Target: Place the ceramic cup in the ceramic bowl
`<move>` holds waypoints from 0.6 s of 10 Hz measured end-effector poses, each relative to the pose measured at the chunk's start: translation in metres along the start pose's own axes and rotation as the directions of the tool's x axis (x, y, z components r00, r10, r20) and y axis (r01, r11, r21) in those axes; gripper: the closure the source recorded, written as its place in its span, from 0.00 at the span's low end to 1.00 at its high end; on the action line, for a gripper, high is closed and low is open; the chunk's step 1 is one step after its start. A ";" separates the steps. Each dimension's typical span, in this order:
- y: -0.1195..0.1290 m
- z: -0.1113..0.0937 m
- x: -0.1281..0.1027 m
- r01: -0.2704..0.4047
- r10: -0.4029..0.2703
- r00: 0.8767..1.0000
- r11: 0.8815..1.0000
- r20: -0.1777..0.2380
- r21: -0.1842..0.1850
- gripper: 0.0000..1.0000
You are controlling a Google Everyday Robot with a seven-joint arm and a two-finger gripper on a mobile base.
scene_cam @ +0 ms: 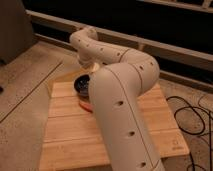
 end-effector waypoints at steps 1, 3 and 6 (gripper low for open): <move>0.003 0.007 -0.003 0.004 -0.004 1.000 1.000 -0.003 -0.012 1.00; 0.004 0.025 -0.009 0.012 -0.013 1.000 0.999 -0.014 -0.046 1.00; 0.001 0.045 -0.008 0.010 -0.014 0.999 0.996 -0.043 -0.091 1.00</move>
